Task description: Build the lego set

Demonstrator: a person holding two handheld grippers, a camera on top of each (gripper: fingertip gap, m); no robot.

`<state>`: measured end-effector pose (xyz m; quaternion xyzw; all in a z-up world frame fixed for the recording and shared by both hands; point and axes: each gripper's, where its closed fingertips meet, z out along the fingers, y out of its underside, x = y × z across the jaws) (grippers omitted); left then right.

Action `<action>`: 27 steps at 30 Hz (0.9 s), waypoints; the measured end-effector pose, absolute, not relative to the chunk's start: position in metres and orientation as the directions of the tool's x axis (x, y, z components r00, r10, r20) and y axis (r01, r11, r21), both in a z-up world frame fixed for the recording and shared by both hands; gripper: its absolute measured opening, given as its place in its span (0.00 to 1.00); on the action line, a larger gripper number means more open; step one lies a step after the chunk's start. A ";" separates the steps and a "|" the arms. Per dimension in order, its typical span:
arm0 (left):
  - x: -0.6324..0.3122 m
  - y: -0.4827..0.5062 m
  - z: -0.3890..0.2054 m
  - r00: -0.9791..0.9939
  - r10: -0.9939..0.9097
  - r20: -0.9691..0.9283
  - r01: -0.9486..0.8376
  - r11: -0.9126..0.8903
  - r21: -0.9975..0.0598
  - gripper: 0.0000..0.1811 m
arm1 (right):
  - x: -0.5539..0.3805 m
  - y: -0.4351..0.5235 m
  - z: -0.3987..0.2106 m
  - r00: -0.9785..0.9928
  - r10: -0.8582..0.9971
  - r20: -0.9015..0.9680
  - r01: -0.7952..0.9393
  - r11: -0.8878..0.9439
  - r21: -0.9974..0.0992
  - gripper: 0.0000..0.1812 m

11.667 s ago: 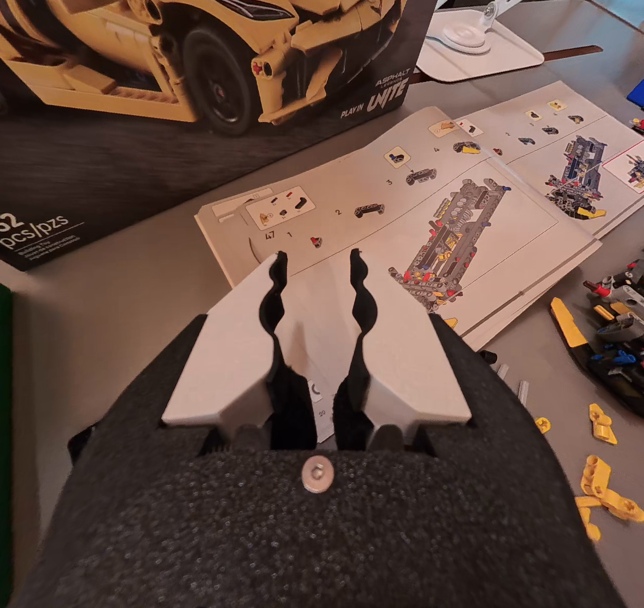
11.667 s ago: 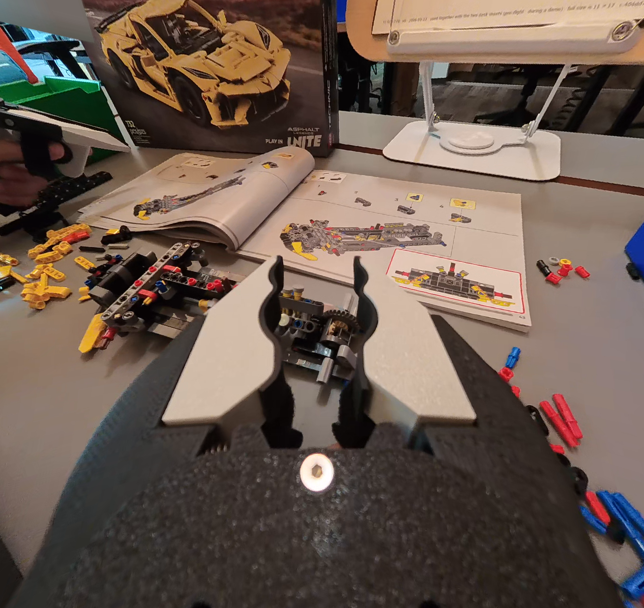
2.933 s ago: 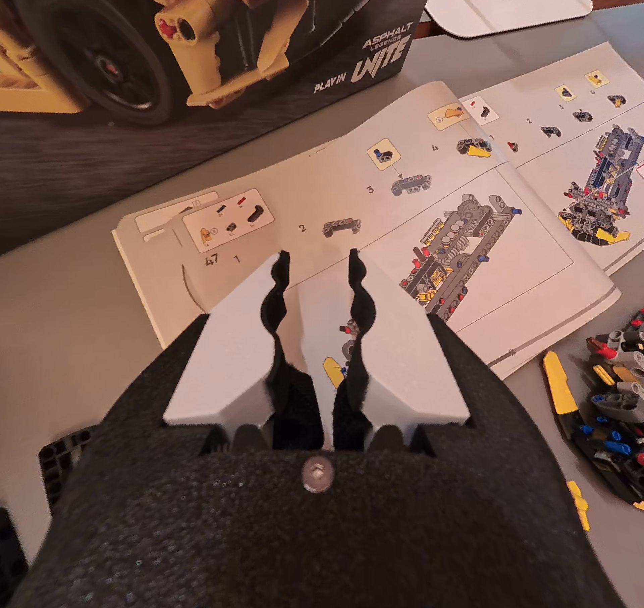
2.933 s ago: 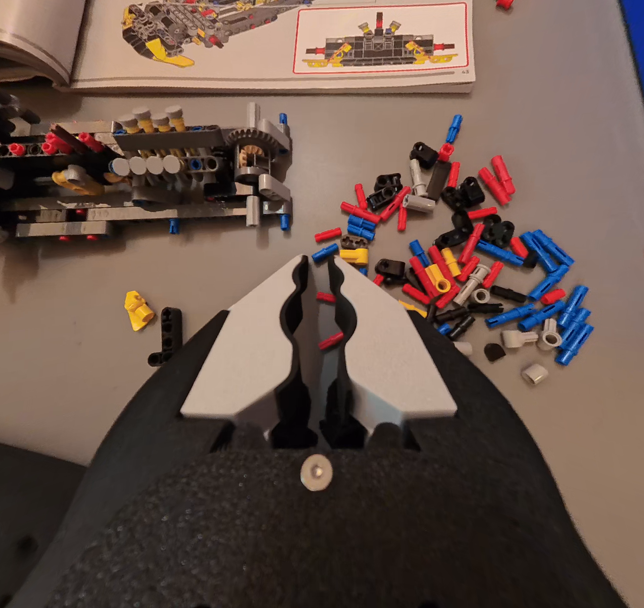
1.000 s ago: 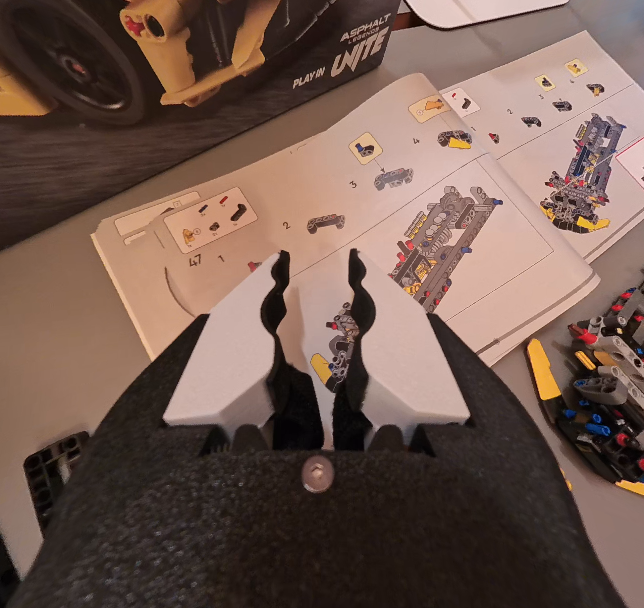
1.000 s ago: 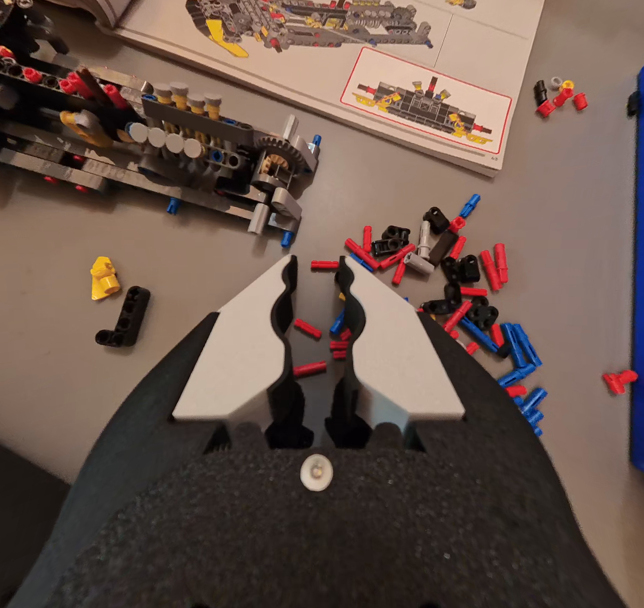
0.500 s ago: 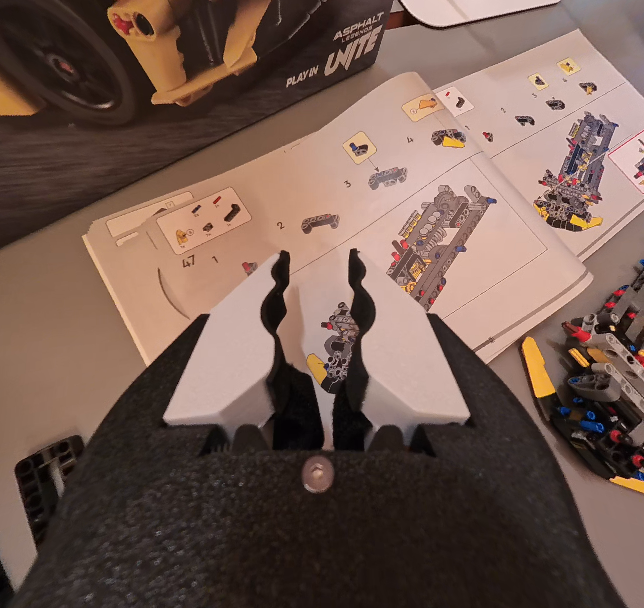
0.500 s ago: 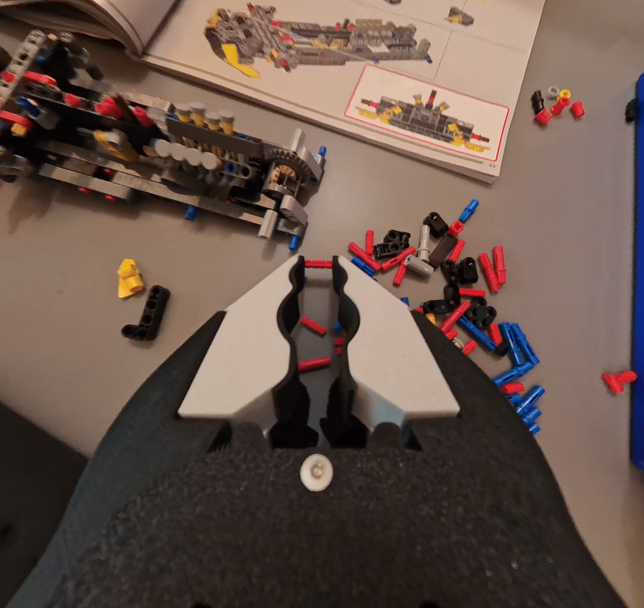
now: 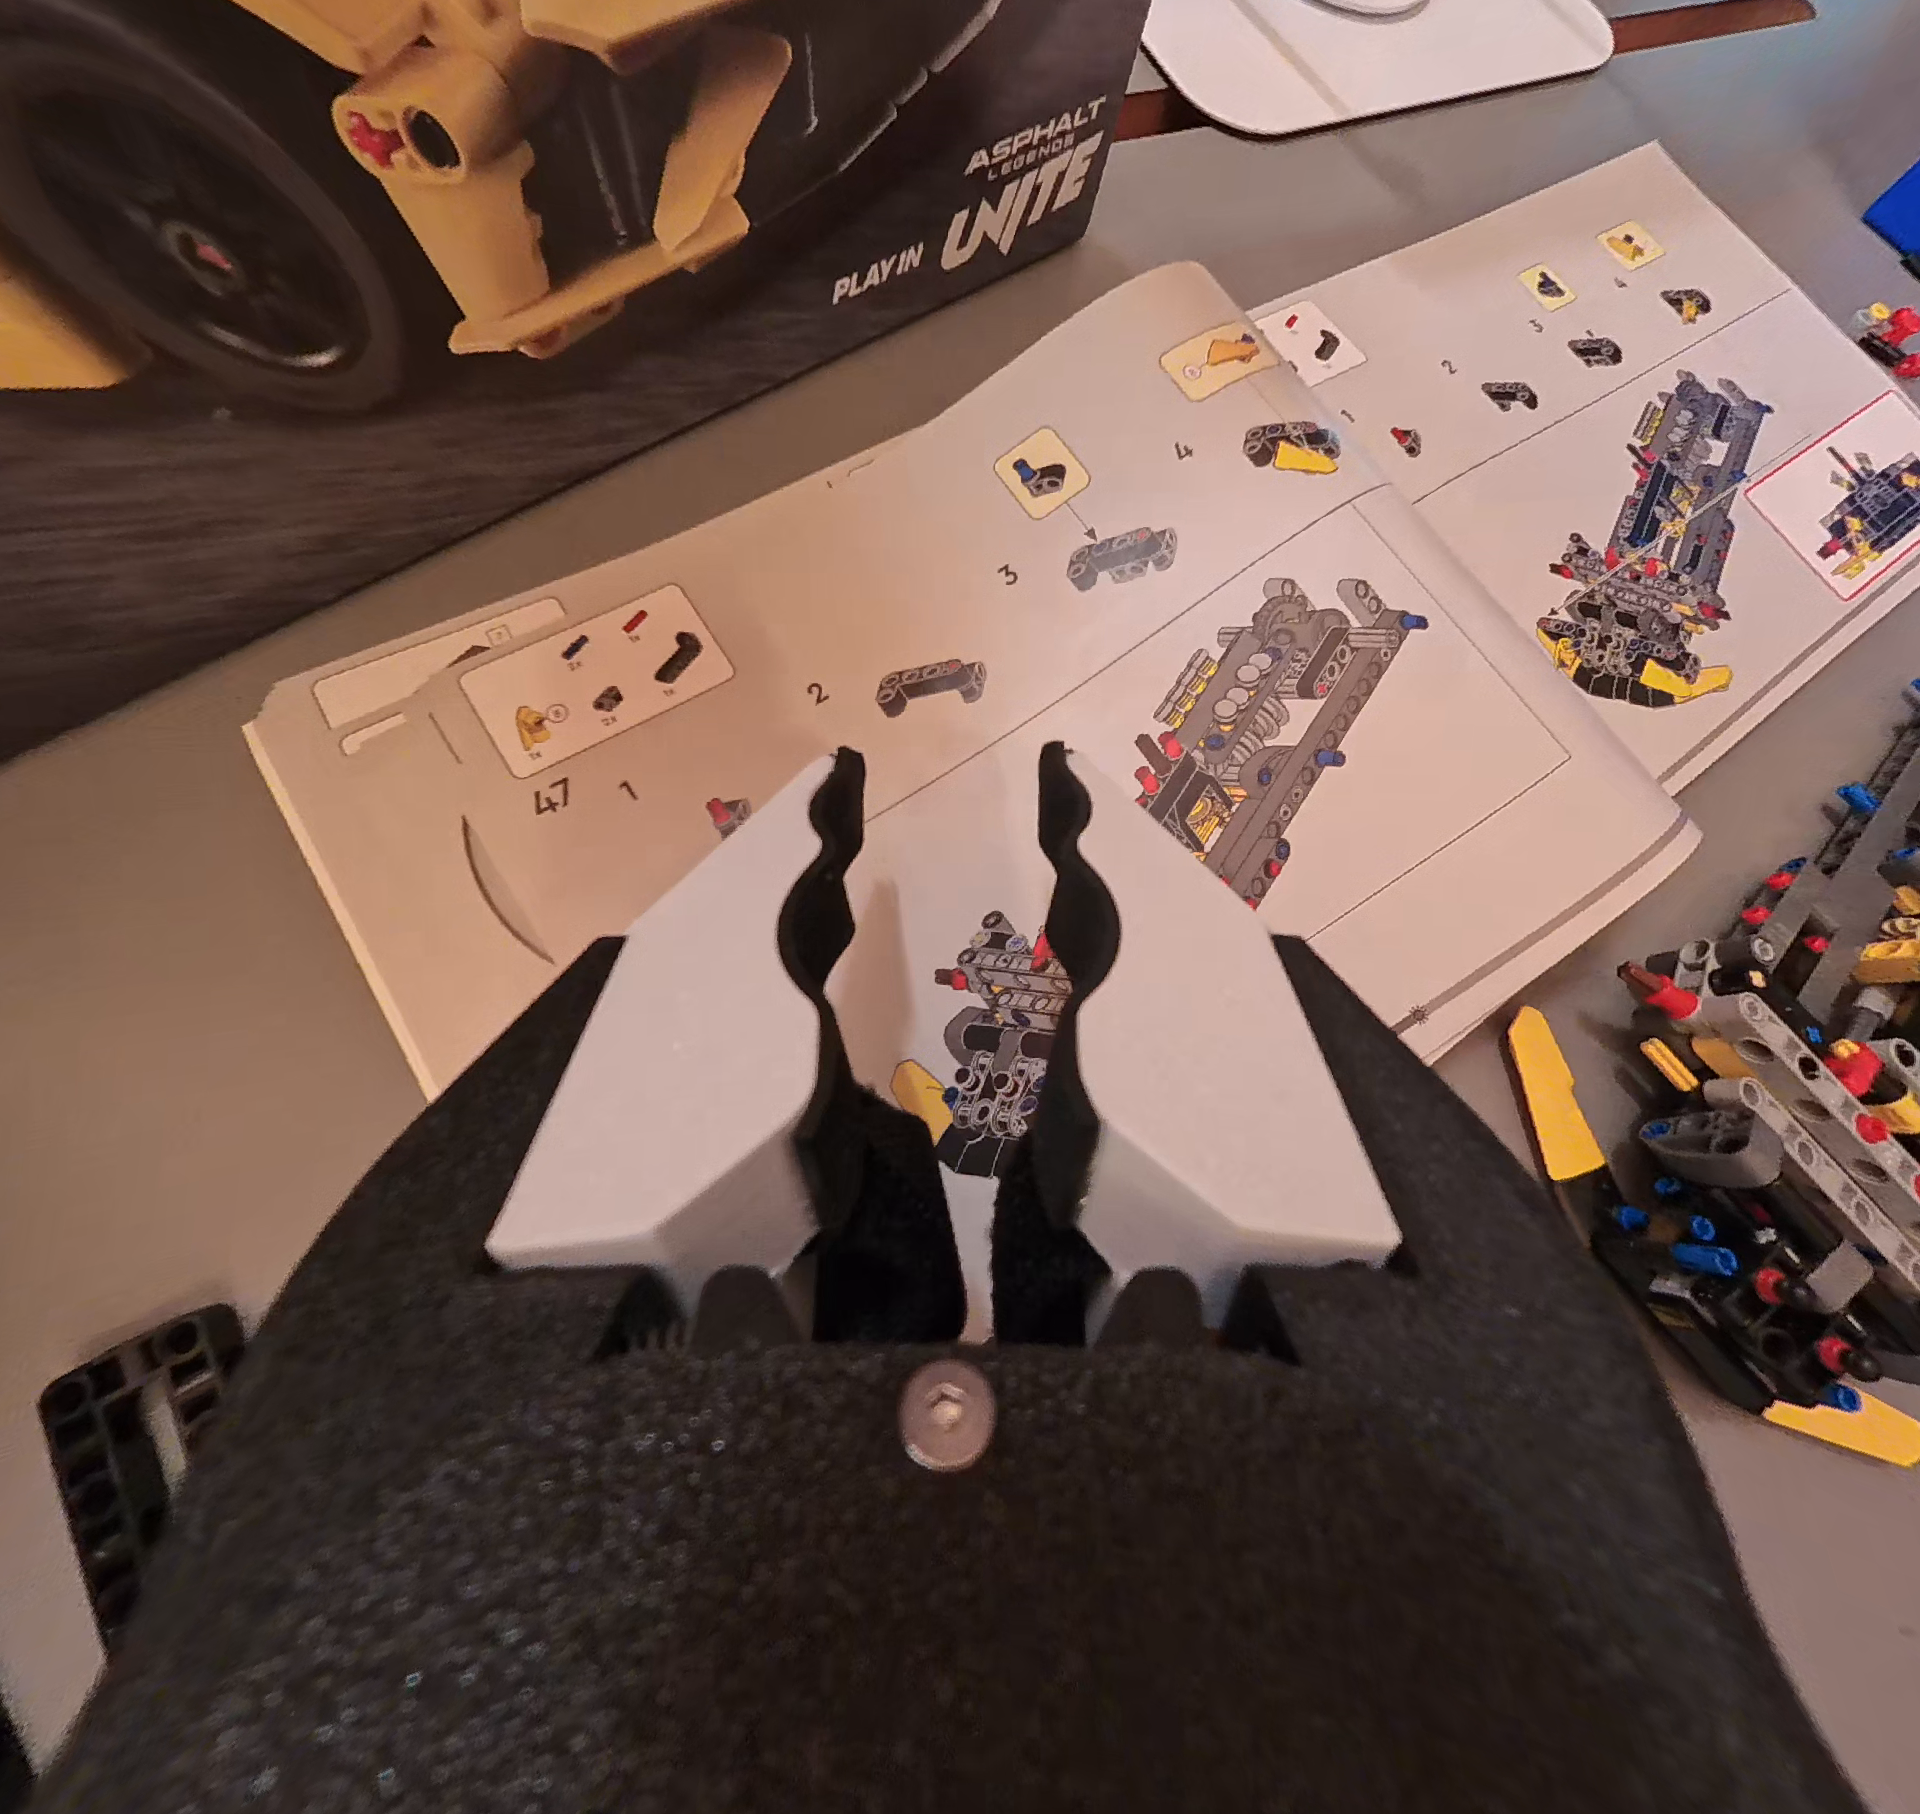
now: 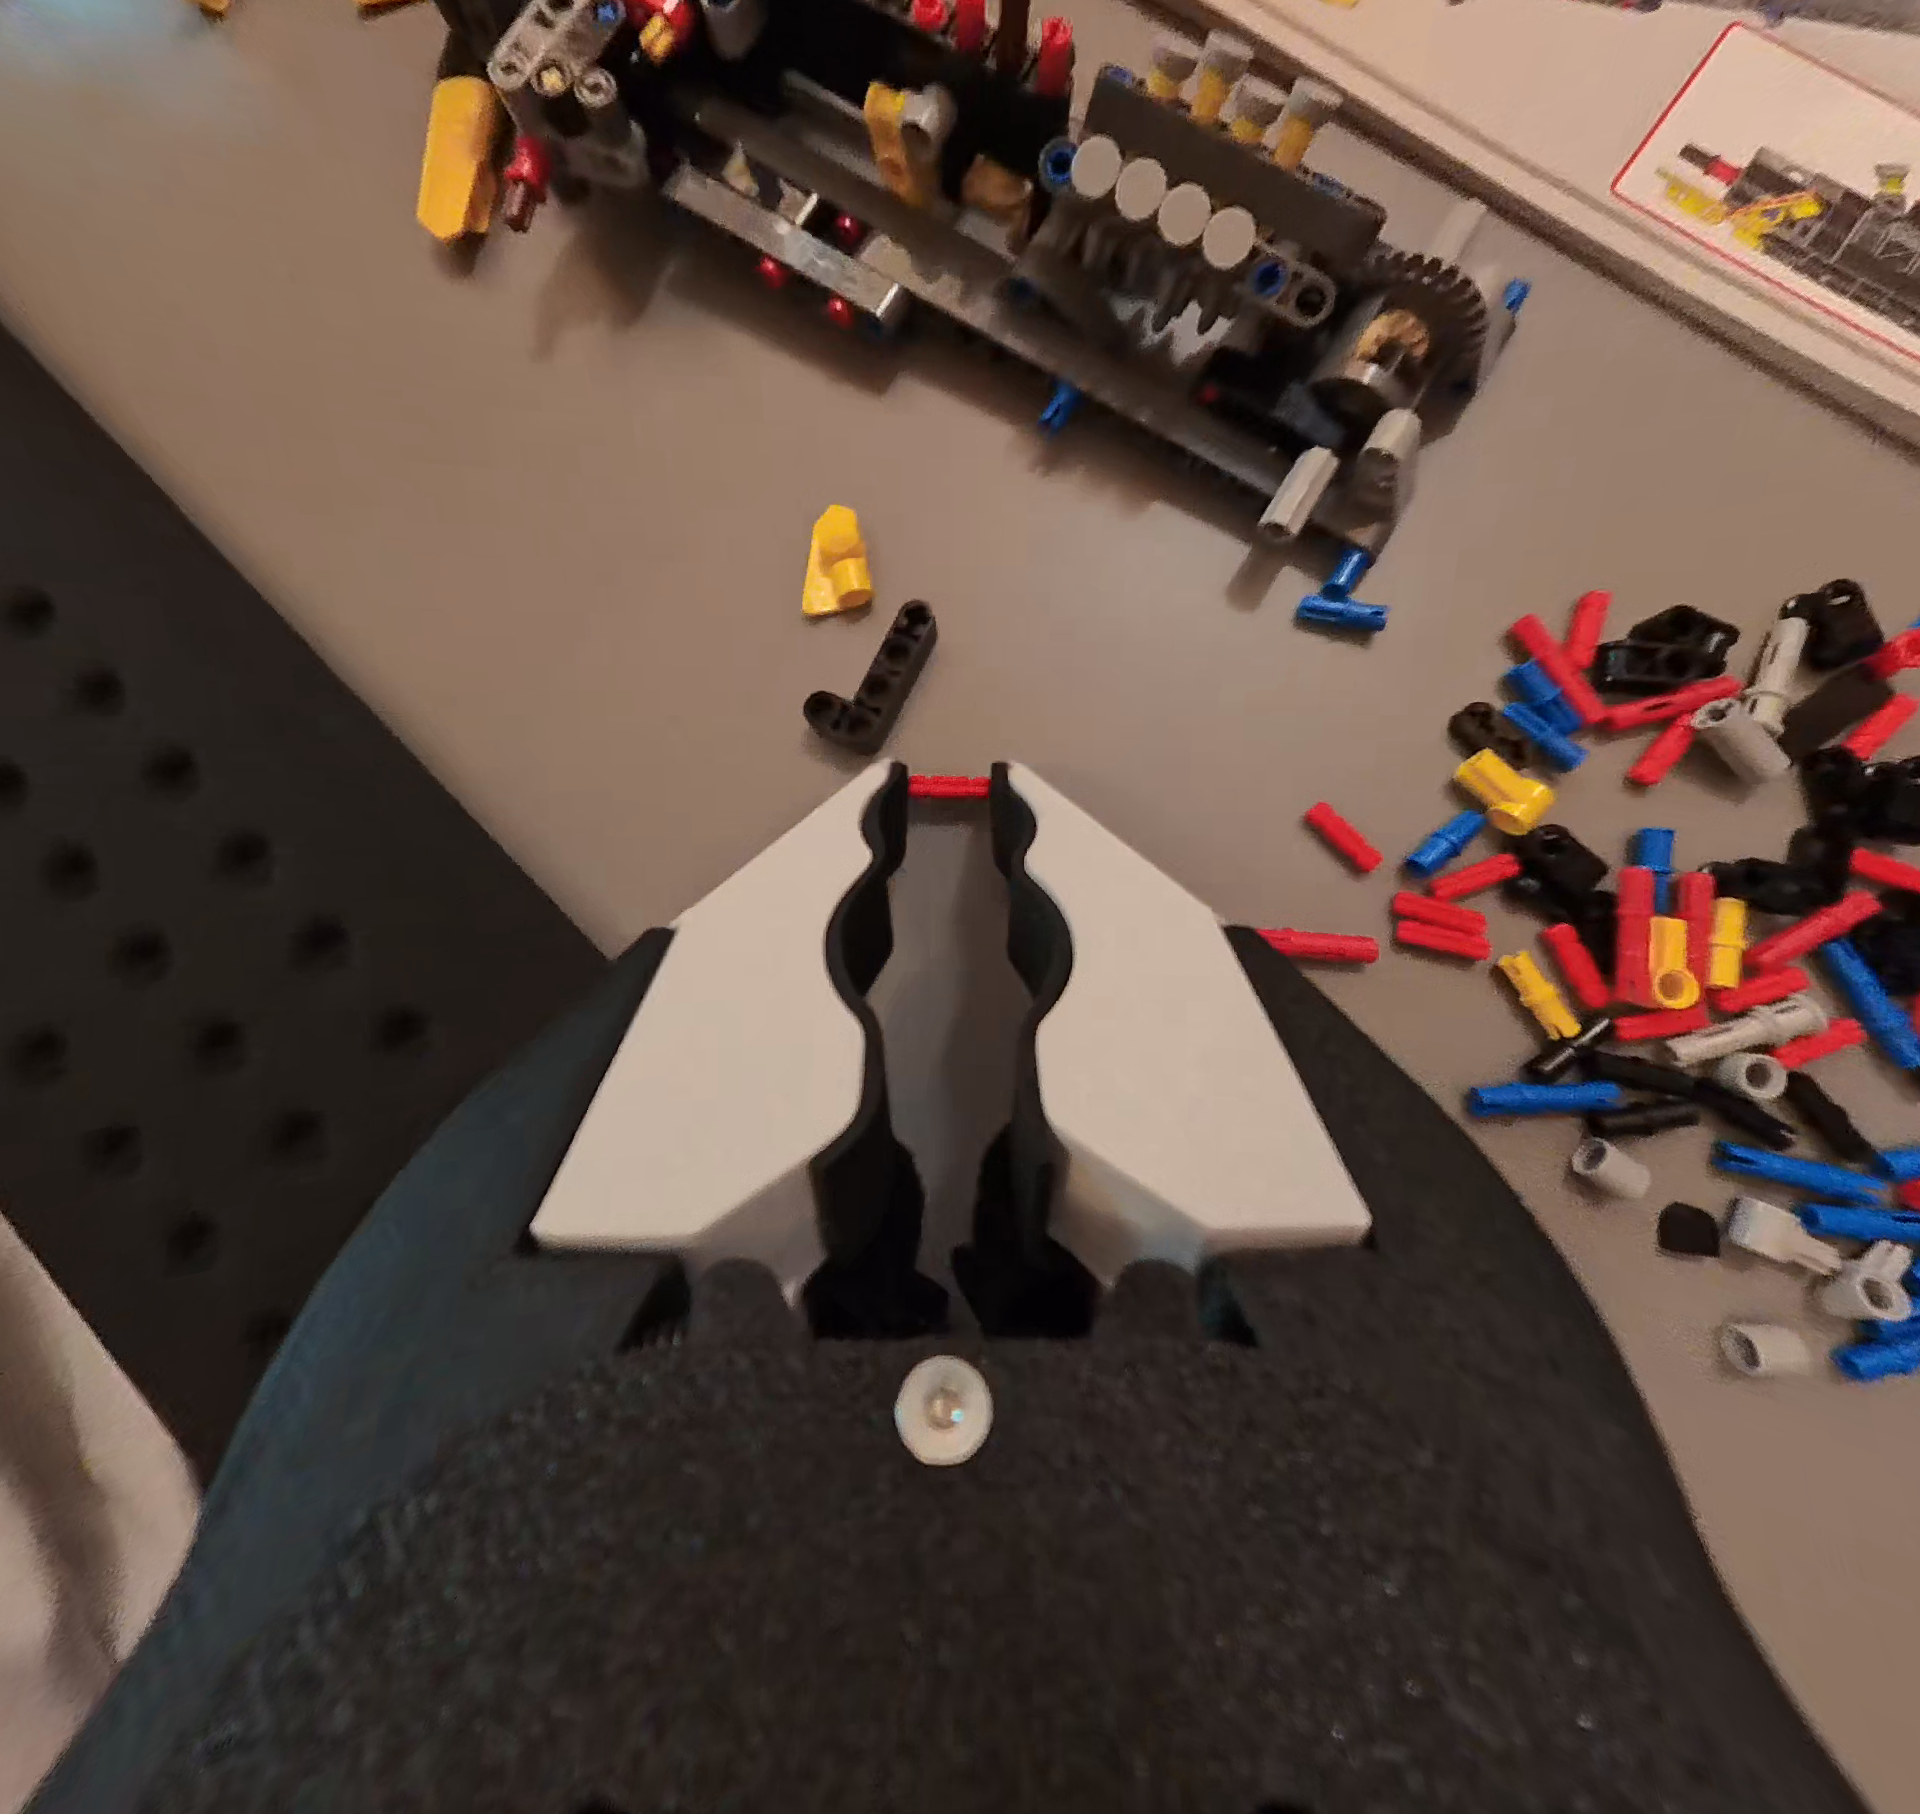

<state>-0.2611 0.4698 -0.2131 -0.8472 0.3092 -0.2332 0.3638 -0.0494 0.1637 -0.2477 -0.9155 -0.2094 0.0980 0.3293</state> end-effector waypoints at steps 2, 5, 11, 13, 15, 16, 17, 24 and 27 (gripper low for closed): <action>-0.261 0.470 -0.213 0.699 -0.694 0.173 -0.354 -0.546 -0.760 0.18 | -0.050 0.163 -0.250 0.888 0.459 -0.017 0.346 -0.693 -0.633 0.08; -0.260 0.469 -0.214 0.697 -0.696 0.170 -0.359 -0.545 -0.758 0.18 | -0.051 0.163 -0.251 0.885 0.465 0.004 0.364 -0.687 -0.629 0.08; -0.260 0.469 -0.212 0.696 -0.698 0.168 -0.358 -0.540 -0.762 0.18 | -0.043 0.175 -0.241 0.902 0.432 0.013 0.323 -0.655 -0.683 0.10; -0.260 0.468 -0.212 0.695 -0.698 0.172 -0.357 -0.543 -0.760 0.18 | -0.030 0.191 -0.228 0.926 0.377 0.015 0.265 -0.620 -0.738 0.12; -0.259 0.468 -0.213 0.694 -0.699 0.173 -0.358 -0.543 -0.759 0.18 | -0.011 0.207 -0.227 0.951 0.310 0.015 0.212 -0.616 -0.759 0.17; -0.259 0.468 -0.213 0.693 -0.700 0.172 -0.360 -0.542 -0.759 0.18 | -0.002 0.212 -0.232 0.960 0.281 0.020 0.201 -0.633 -0.747 0.18; -0.259 0.468 -0.212 0.693 -0.701 0.169 -0.360 -0.540 -0.761 0.18 | 0.004 0.217 -0.237 0.963 0.268 0.021 0.198 -0.652 -0.732 0.20; -0.262 0.470 -0.211 0.698 -0.694 0.174 -0.351 -0.544 -0.762 0.18 | 0.005 0.226 -0.251 0.963 0.269 0.018 0.202 -0.675 -0.709 0.08; -0.260 0.469 -0.212 0.695 -0.698 0.176 -0.353 -0.544 -0.761 0.18 | 0.002 0.222 -0.248 0.959 0.284 0.007 0.205 -0.674 -0.710 0.08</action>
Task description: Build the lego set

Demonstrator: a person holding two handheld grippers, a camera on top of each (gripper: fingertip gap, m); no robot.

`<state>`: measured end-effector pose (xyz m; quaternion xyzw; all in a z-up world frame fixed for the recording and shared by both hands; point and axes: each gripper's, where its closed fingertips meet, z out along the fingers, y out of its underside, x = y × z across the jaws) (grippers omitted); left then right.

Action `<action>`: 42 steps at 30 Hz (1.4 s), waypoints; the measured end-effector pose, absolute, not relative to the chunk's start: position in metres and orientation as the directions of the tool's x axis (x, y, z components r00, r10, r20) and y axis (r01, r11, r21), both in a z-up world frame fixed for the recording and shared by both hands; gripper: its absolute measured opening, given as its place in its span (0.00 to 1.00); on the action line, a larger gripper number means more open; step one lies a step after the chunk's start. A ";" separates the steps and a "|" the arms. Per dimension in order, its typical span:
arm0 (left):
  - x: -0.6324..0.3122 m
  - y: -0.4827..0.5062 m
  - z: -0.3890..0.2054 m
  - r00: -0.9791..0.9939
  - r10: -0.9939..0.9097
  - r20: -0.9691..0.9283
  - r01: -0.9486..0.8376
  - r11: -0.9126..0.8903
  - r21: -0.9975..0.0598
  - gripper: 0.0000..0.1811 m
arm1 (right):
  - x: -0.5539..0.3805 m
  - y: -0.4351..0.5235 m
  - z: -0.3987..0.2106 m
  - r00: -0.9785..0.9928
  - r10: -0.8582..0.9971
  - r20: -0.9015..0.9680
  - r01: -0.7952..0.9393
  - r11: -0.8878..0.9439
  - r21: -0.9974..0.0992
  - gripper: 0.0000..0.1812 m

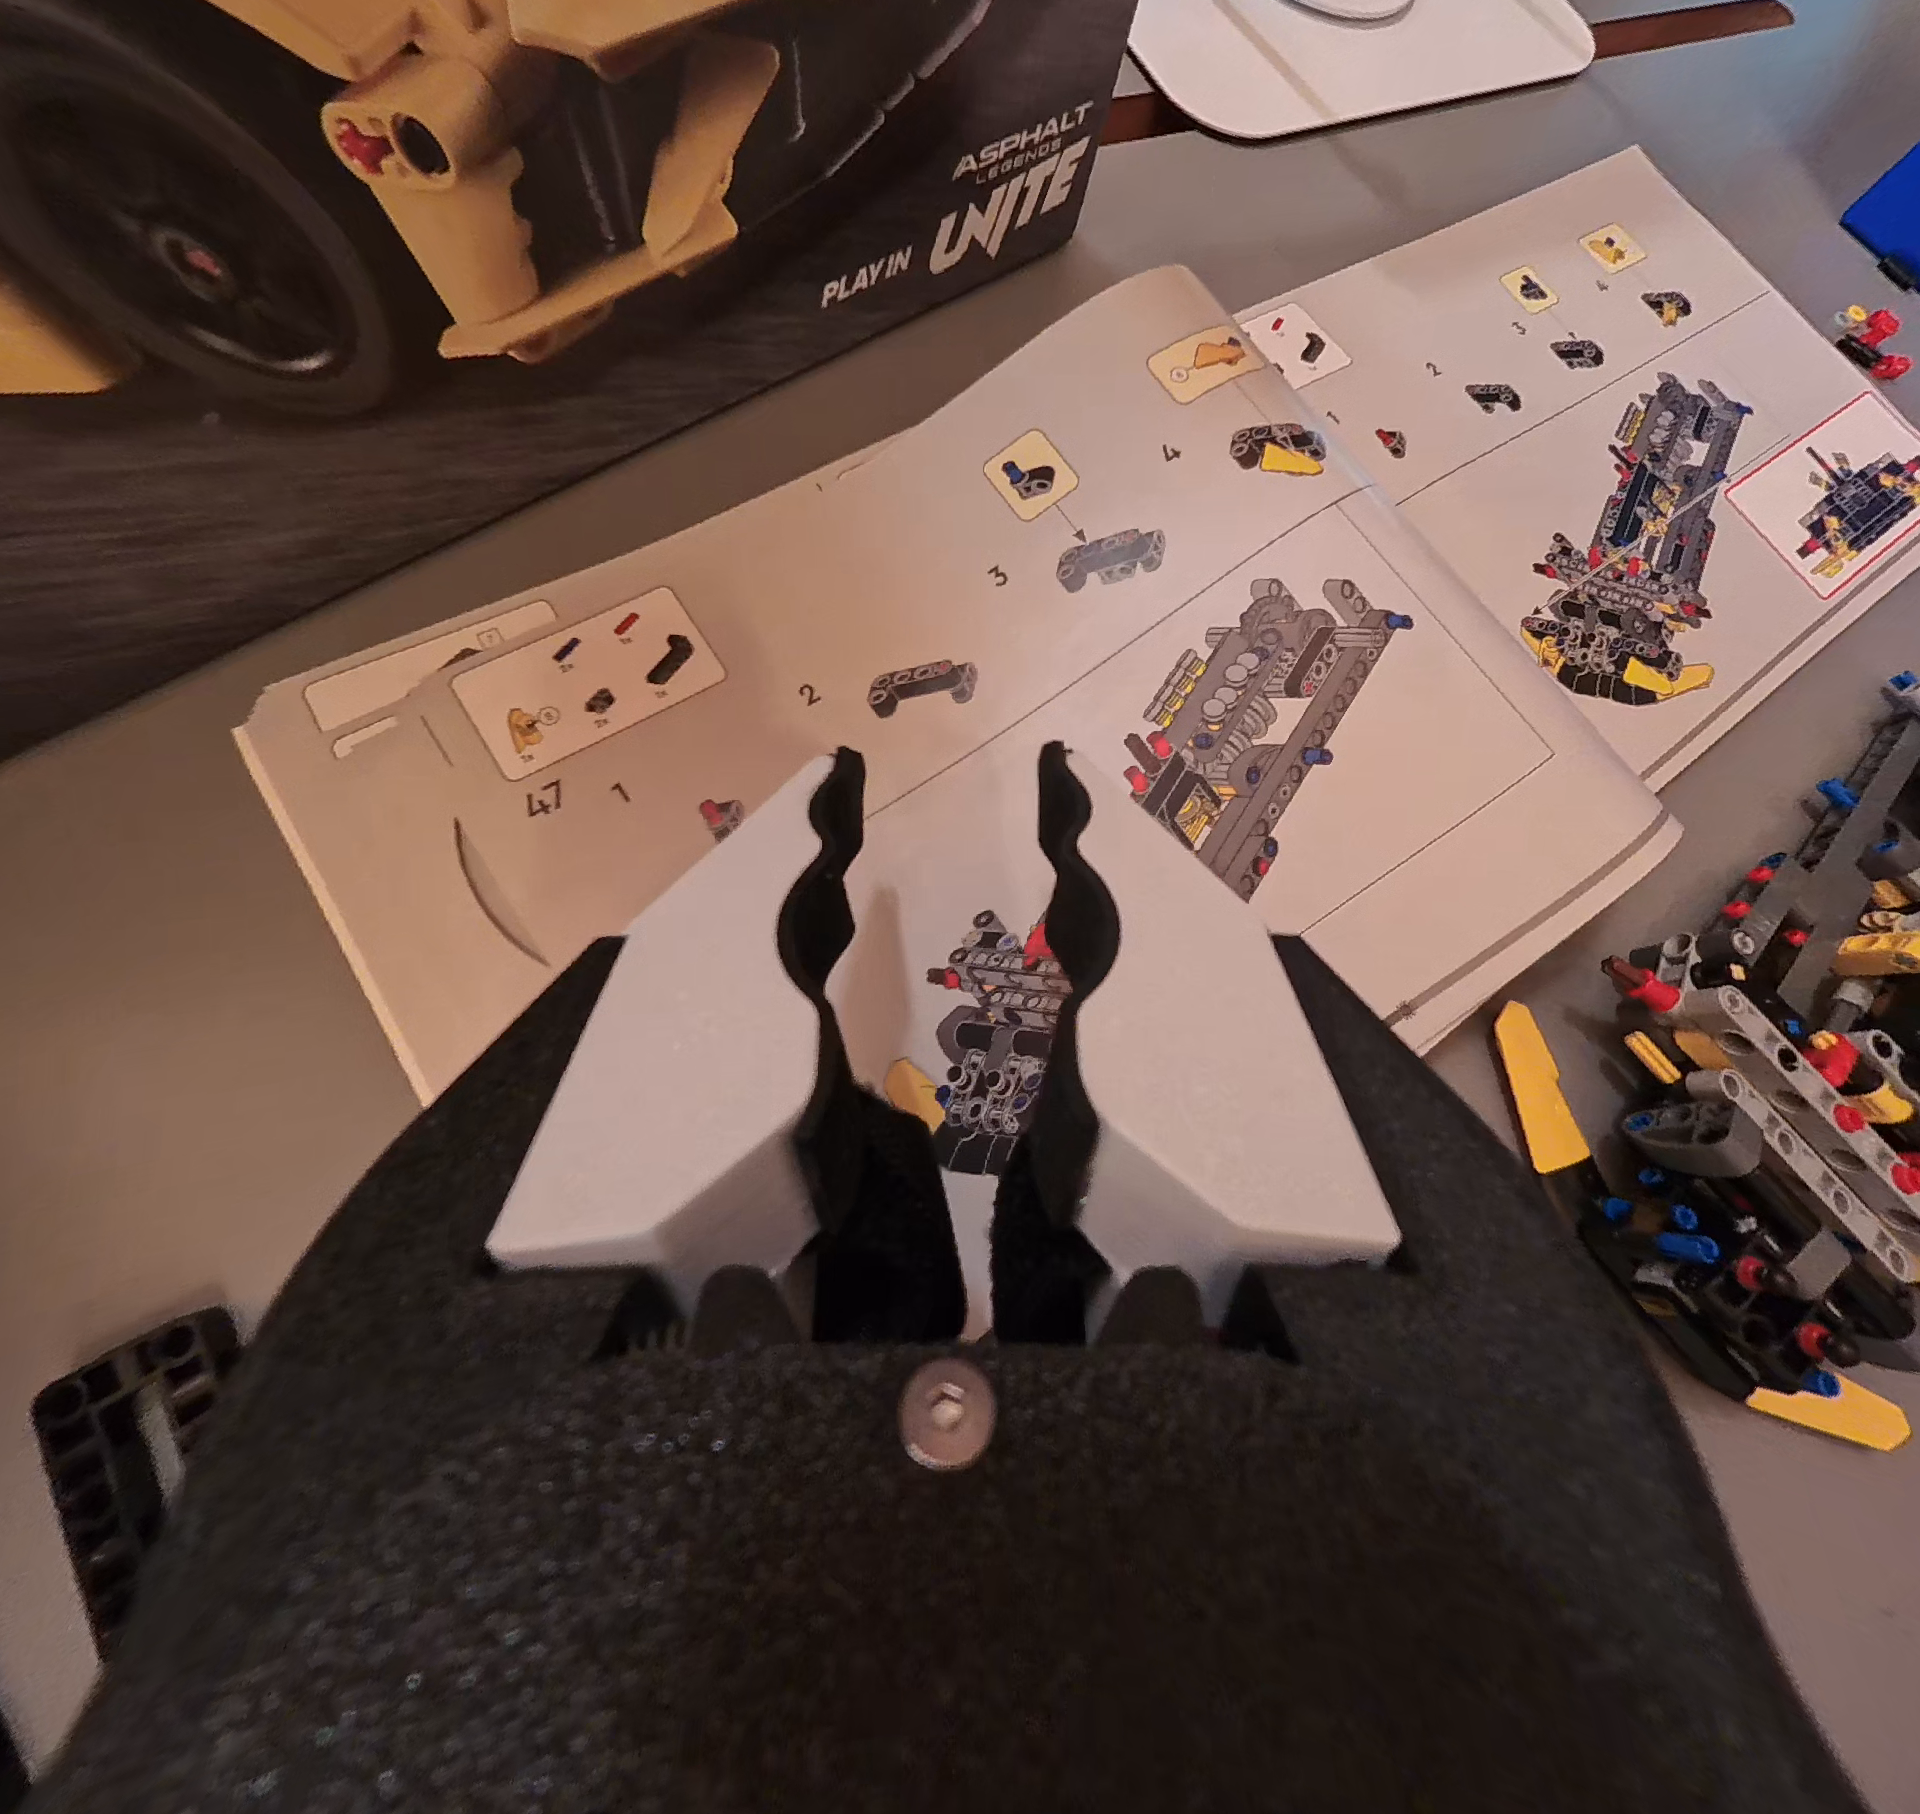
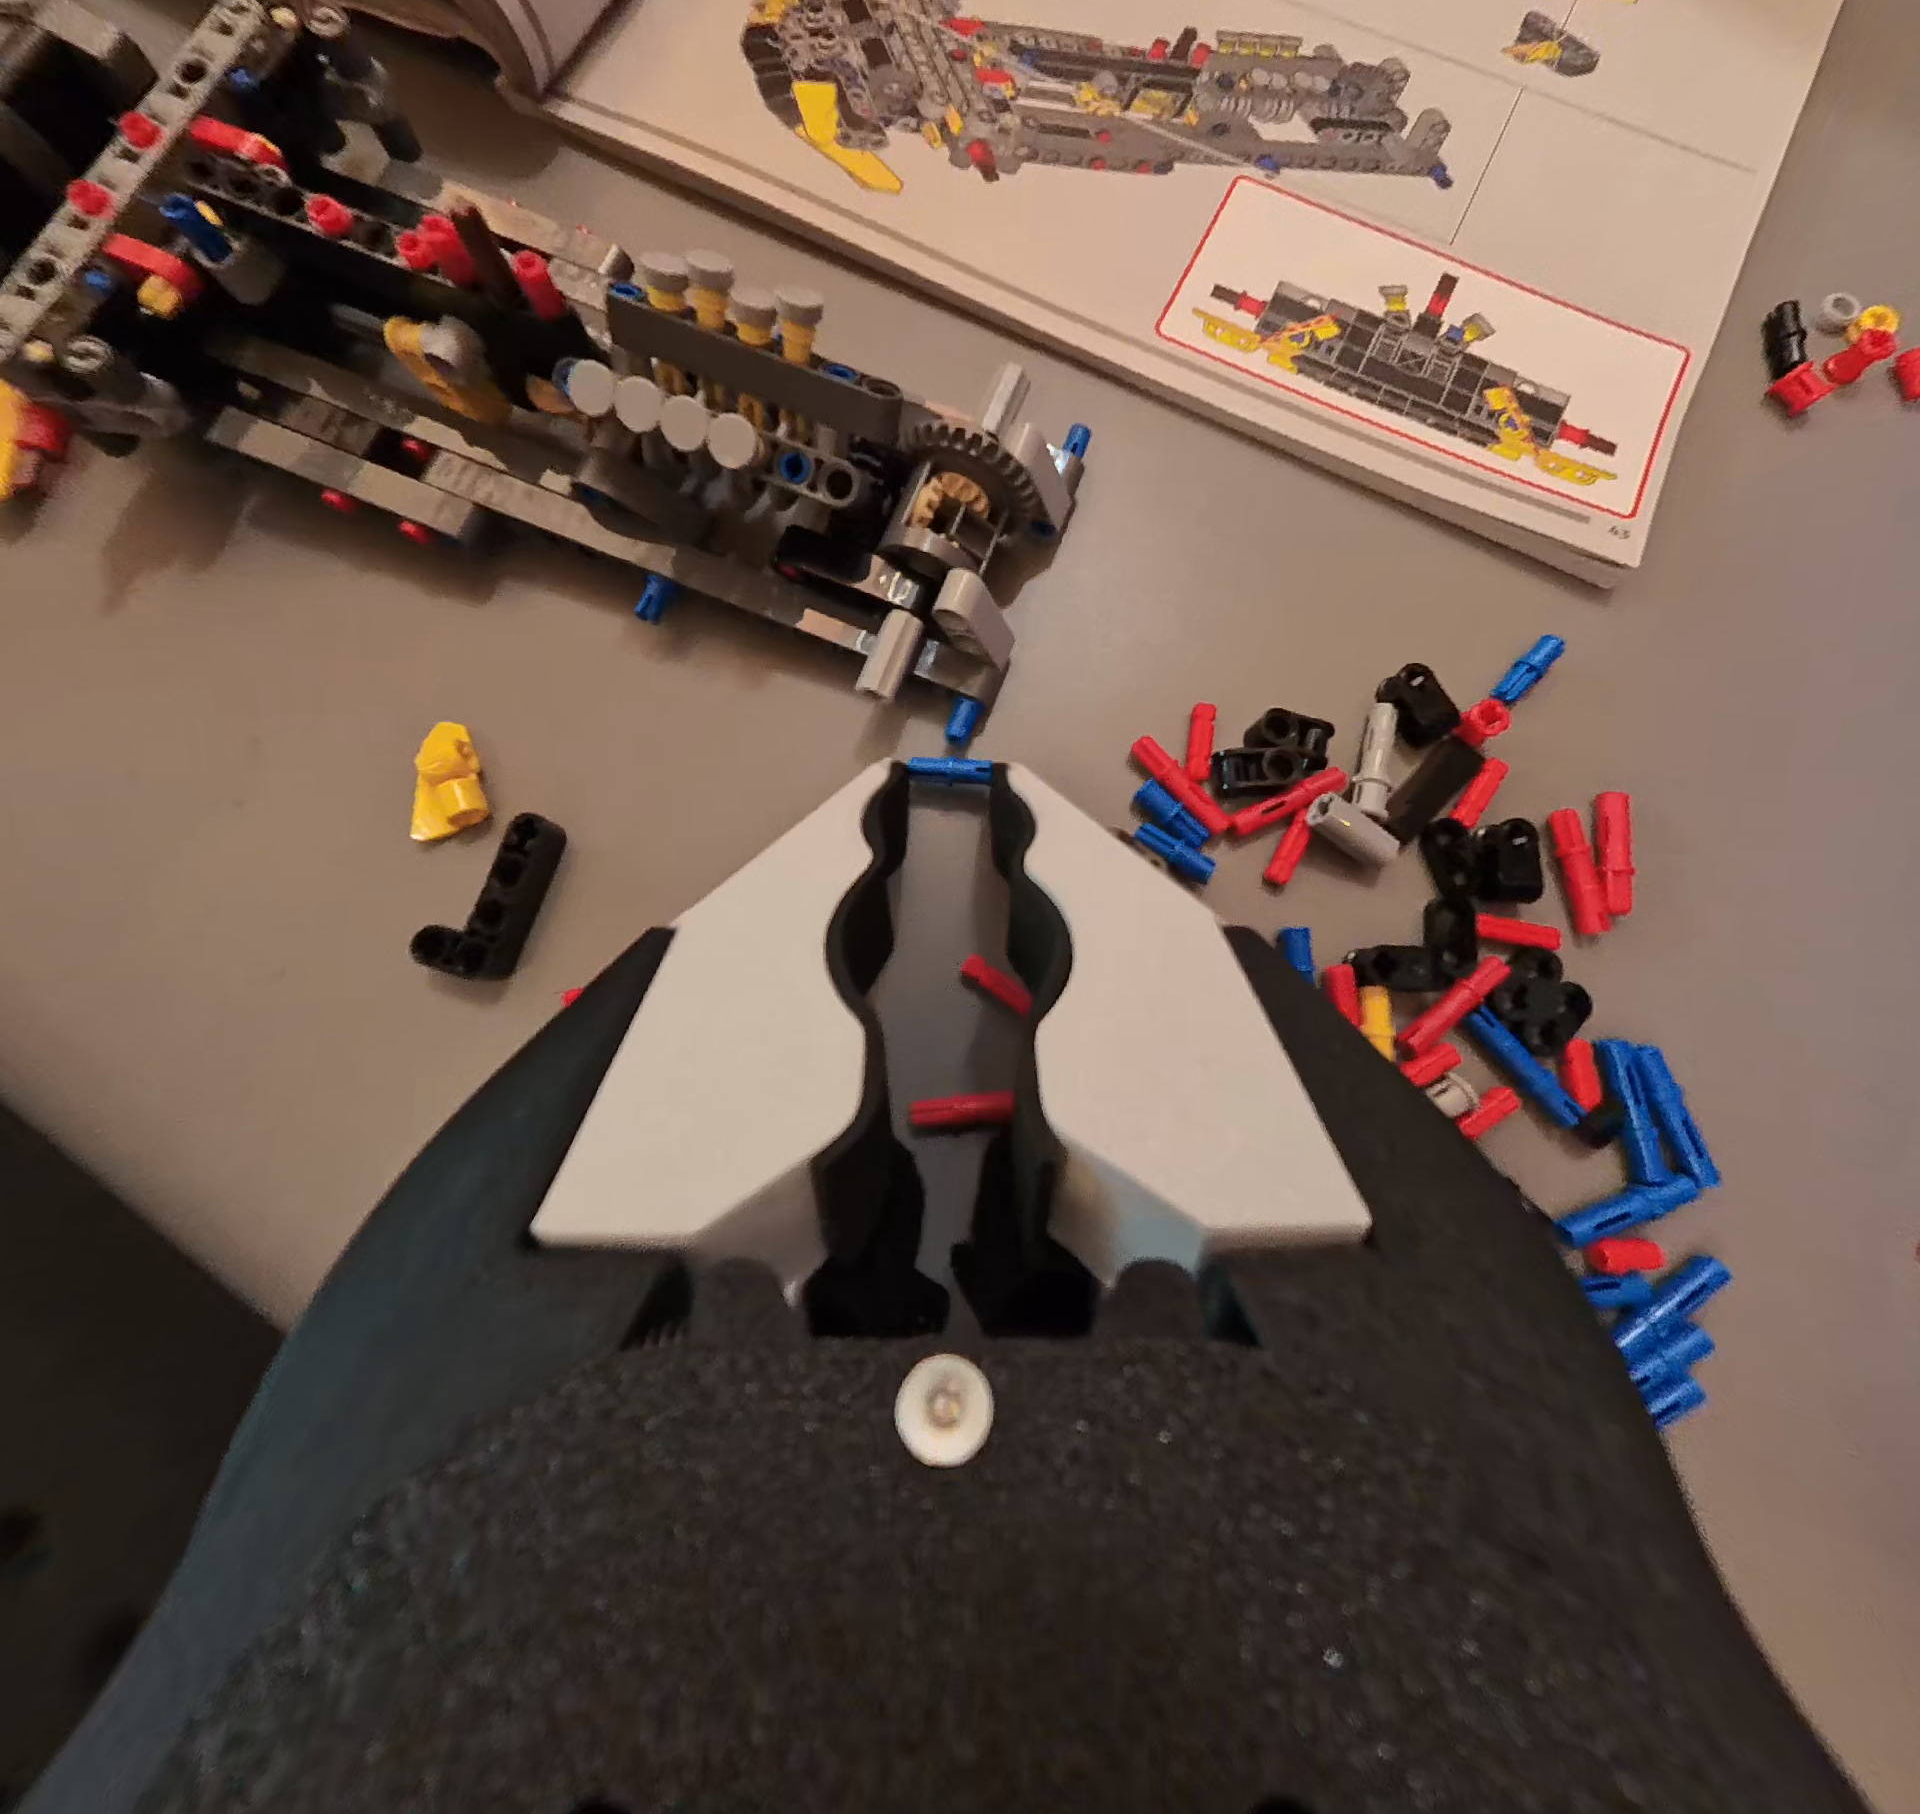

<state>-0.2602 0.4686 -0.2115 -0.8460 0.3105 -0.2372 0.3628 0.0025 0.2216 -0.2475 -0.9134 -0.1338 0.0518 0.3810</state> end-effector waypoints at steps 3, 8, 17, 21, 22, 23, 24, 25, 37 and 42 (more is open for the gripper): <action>-0.258 0.467 -0.213 0.689 -0.704 0.172 -0.362 -0.540 -0.760 0.18 | -0.011 0.213 -0.233 0.943 0.329 -0.046 0.186 -0.639 -0.746 0.08; -0.256 0.465 -0.214 0.685 -0.708 0.171 -0.370 -0.540 -0.756 0.18 | -0.055 0.177 -0.235 0.849 0.519 -0.100 0.306 -0.636 -0.708 0.08; -0.273 0.475 -0.211 0.717 -0.673 0.184 -0.333 -0.561 -0.757 0.18 | -0.051 0.180 -0.244 0.870 0.491 -0.038 0.336 -0.648 -0.684 0.08; -0.277 0.478 -0.210 0.723 -0.664 0.190 -0.323 -0.568 -0.757 0.18 | -0.050 0.180 -0.246 0.875 0.484 -0.028 0.339 -0.652 -0.678 0.08; -0.277 0.478 -0.210 0.724 -0.665 0.184 -0.328 -0.565 -0.757 0.18 | -0.049 0.180 -0.248 0.876 0.482 -0.018 0.347 -0.655 -0.671 0.08; -0.276 0.477 -0.211 0.723 -0.667 0.180 -0.332 -0.564 -0.756 0.18 | -0.049 0.179 -0.250 0.875 0.485 -0.009 0.358 -0.659 -0.661 0.08; -0.276 0.477 -0.211 0.722 -0.669 0.178 -0.336 -0.564 -0.755 0.18 | -0.049 0.179 -0.251 0.874 0.486 0.001 0.367 -0.659 -0.657 0.08; -0.276 0.477 -0.212 0.721 -0.670 0.178 -0.337 -0.564 -0.754 0.18 | -0.048 0.179 -0.251 0.875 0.484 0.011 0.372 -0.658 -0.655 0.08; -0.308 0.491 -0.223 0.796 -0.603 0.059 -0.391 -0.586 -0.710 0.18 | -0.034 0.187 -0.234 0.927 0.374 0.038 0.280 -0.620 -0.733 0.15; -0.318 0.496 -0.223 0.814 -0.577 0.068 -0.370 -0.605 -0.705 0.18 | -0.012 0.194 -0.218 0.972 0.227 0.059 0.178 -0.552 -0.814 0.17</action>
